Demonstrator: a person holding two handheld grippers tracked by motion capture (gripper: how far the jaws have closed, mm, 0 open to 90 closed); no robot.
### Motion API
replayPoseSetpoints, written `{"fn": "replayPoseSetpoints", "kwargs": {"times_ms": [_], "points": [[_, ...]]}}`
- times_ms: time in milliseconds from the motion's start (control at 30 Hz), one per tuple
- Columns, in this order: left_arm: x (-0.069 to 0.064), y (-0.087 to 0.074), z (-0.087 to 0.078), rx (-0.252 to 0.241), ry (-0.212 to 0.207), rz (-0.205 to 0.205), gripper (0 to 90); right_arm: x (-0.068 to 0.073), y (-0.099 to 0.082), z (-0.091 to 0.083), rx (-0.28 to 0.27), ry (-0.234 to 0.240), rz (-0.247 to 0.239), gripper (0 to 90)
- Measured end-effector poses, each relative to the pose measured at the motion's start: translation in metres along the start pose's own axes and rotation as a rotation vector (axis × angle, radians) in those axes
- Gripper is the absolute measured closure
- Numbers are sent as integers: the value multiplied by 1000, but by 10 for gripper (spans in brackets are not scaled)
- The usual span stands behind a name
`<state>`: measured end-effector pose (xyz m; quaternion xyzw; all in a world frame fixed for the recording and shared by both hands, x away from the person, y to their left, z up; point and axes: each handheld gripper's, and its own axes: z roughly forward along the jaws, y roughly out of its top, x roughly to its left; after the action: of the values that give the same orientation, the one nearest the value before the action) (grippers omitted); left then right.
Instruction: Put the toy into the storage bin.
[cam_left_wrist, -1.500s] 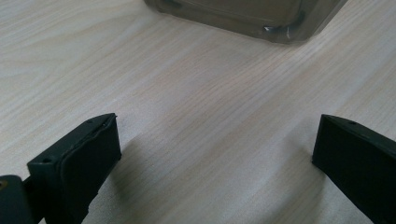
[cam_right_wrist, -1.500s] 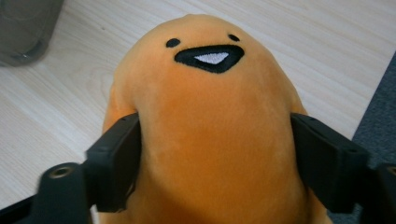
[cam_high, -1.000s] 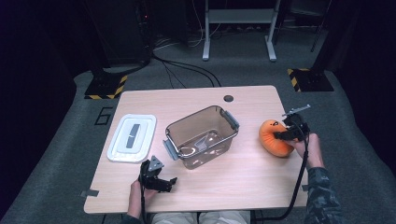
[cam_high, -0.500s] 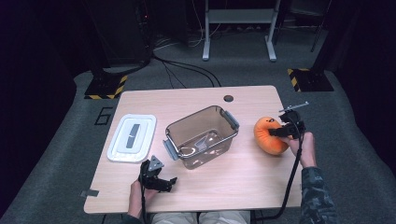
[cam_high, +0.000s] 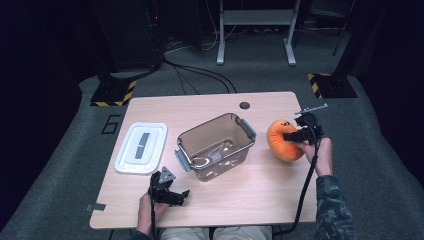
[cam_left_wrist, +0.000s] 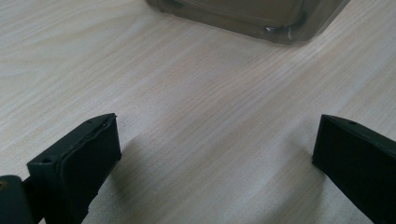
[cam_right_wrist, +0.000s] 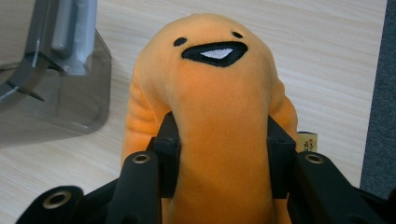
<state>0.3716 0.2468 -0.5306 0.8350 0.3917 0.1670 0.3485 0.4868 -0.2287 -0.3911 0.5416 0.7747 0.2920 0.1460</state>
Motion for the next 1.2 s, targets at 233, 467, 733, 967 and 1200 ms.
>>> {"fn": "replayPoseSetpoints", "kwargs": {"times_ms": [233,467,733,967,1200], "points": [[0,0,0,2,4,-1,6,5,9,-10,-8,6,7,587],[0,0,0,3,4,1,7,12,13,-24,-29,8,12,586],[0,0,0,2,3,-4,6,26,29,-44,-61,-22,20,584],[1,0,0,-5,14,-14,10,37,43,-52,-67,-19,30,581],[1,0,0,-5,16,-11,10,48,54,-57,-62,-28,17,578]]}}
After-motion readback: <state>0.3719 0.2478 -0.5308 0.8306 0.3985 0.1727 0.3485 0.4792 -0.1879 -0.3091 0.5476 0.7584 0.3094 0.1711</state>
